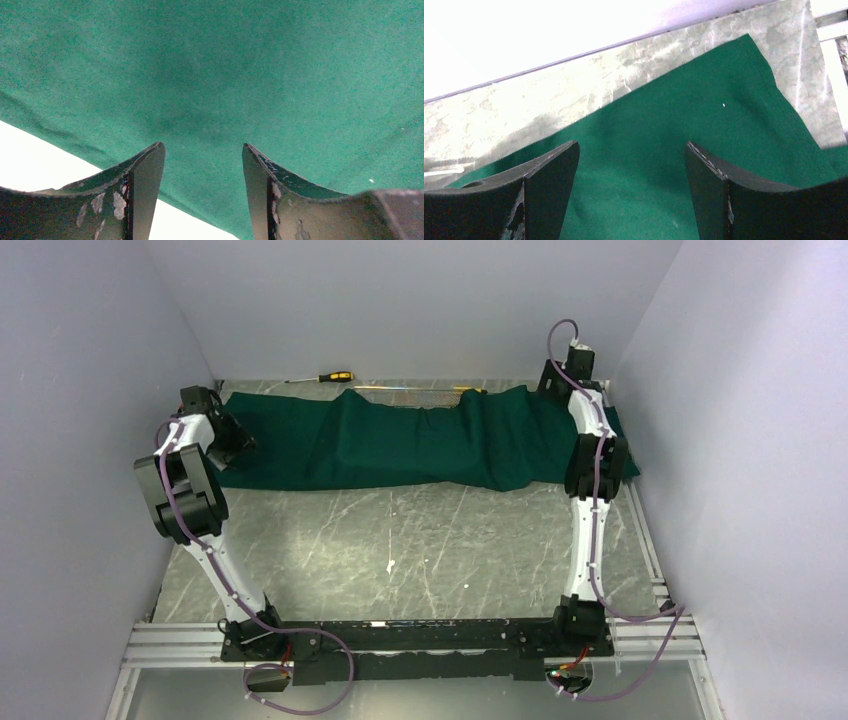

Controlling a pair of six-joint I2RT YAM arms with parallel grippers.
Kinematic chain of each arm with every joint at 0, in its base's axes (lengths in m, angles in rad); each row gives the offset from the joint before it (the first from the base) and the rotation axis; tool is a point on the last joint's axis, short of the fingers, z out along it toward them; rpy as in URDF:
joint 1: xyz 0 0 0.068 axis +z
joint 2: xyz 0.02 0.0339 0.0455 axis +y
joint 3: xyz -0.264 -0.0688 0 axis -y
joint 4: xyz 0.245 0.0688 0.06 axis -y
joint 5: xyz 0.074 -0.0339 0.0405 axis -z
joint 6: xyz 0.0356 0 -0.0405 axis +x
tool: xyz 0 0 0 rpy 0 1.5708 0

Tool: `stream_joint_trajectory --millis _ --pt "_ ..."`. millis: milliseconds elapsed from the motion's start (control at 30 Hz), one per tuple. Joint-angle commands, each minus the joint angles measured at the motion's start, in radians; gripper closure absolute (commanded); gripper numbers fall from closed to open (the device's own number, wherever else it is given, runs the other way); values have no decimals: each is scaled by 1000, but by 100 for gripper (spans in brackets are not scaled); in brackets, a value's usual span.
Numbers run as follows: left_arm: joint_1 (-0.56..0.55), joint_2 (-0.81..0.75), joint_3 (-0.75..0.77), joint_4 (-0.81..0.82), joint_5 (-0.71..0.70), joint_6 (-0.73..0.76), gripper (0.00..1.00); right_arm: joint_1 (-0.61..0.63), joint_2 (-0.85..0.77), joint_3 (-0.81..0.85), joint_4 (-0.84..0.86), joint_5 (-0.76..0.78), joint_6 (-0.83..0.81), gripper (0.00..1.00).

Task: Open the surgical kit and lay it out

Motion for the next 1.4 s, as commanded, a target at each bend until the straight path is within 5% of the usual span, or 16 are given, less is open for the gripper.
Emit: stream_joint_trajectory --millis 0,367,733,1367 --pt "-1 11 57 1 42 11 36 -17 61 139 -81 -32 -29 18" --pt "4 80 179 -76 81 21 36 11 108 123 -262 -24 -137 22" --pt "11 104 205 -85 90 20 36 14 89 127 -273 106 -124 81" --pt "23 84 212 0 103 63 36 26 -225 -94 221 19 -145 94"
